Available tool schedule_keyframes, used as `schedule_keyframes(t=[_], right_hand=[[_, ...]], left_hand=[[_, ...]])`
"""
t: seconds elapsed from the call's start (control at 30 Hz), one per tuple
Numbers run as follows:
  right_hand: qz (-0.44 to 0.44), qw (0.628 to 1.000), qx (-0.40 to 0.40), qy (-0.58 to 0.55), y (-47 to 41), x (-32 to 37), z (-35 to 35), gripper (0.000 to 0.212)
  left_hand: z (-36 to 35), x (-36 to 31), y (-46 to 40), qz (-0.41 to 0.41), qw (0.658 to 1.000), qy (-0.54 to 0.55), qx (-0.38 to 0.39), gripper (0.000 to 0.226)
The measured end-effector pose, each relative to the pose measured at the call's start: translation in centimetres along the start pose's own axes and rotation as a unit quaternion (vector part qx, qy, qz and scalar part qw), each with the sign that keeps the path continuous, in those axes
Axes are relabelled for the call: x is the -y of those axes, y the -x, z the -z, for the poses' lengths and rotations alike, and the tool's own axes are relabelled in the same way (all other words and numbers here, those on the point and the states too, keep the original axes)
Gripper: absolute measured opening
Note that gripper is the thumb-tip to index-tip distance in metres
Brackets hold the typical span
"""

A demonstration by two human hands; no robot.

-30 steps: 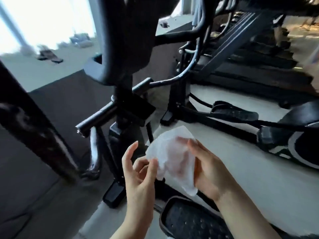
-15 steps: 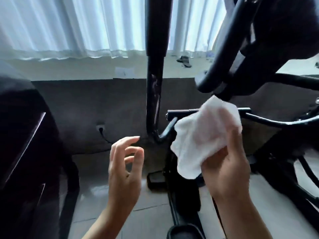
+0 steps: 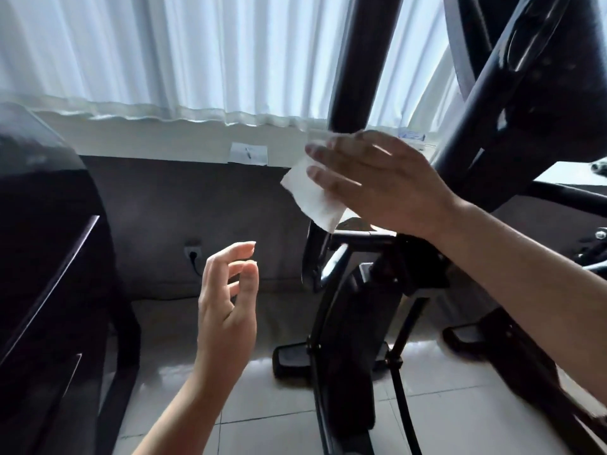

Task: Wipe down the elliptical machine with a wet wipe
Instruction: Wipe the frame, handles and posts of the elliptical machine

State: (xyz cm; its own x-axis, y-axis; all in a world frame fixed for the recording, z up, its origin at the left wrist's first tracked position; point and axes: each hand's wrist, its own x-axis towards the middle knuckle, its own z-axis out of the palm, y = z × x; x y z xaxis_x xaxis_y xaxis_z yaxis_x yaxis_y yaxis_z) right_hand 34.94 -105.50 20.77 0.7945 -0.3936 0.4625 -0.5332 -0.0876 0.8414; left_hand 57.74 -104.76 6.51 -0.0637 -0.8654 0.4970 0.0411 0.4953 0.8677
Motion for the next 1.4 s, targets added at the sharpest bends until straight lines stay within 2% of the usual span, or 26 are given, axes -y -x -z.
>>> schedule_keyframes(t=[0.07,0.2,0.33,0.43,0.5,0.57,0.6,0.67,0.73,0.9,1.0,1.1,1.23,1.4], right_hand=[[0.001,1.0,-0.022,0.02,-0.4,-0.4,-0.6,0.016],[0.019,1.0,-0.017,0.018,1.0,1.2,-2.2,0.023],[0.04,0.998,0.027,0.027,3.6,5.7,-4.4,0.036],[0.117,0.988,0.086,0.048,4.7,7.9,-4.9,0.031],[0.15,0.981,0.11,0.061,4.2,7.0,-4.6,0.032],[0.08,0.987,0.099,0.093,3.1,4.4,-4.1,0.044],[0.045,0.995,0.066,0.067,2.4,2.8,-3.7,0.051],[0.051,0.997,0.0,0.051,1.1,0.4,-2.4,0.052],[0.06,0.995,-0.025,0.074,0.6,-0.4,-1.6,0.051],[-0.04,0.996,-0.026,0.074,0.3,3.7,-0.3,0.03],[-0.093,0.995,-0.038,0.02,0.3,6.3,-0.1,0.031],[-0.06,0.998,-0.016,0.006,0.9,6.3,-1.3,0.037],[-0.027,1.0,-0.009,-0.004,1.1,3.4,-1.9,0.028],[0.019,0.999,-0.028,0.002,1.7,1.4,-3.2,0.038]], left_hand=[[0.1,0.1,-0.1,0.011,1.0,0.007,-0.002,0.022],[0.3,0.6,-0.2,0.019,1.0,0.009,-0.011,0.021],[0.7,1.2,0.0,0.04,0.999,0.014,-0.019,0.022],[1.2,1.5,0.7,0.054,0.998,0.01,-0.019,0.027],[1.6,2.0,1.1,0.063,0.998,0.007,-0.021,0.03],[1.8,2.4,1.4,0.075,0.997,0.009,-0.023,0.03],[1.7,2.5,1.5,0.082,0.996,0.011,-0.024,0.03],[1.4,2.7,1.7,0.093,0.995,0.013,-0.022,0.03],[0.8,2.7,1.8,0.096,0.995,0.012,-0.018,0.027],[-0.3,3.1,2.2,0.096,0.995,0.013,-0.018,0.029],[-0.8,2.9,1.4,0.083,0.996,0.012,-0.021,0.031],[-1.3,2.6,0.3,0.067,0.997,0.012,-0.02,0.03],[-2.0,2.5,0.2,0.063,0.998,0.01,-0.007,0.03],[-1.9,3.4,0.9,0.079,0.997,-0.001,-0.019,0.029]])
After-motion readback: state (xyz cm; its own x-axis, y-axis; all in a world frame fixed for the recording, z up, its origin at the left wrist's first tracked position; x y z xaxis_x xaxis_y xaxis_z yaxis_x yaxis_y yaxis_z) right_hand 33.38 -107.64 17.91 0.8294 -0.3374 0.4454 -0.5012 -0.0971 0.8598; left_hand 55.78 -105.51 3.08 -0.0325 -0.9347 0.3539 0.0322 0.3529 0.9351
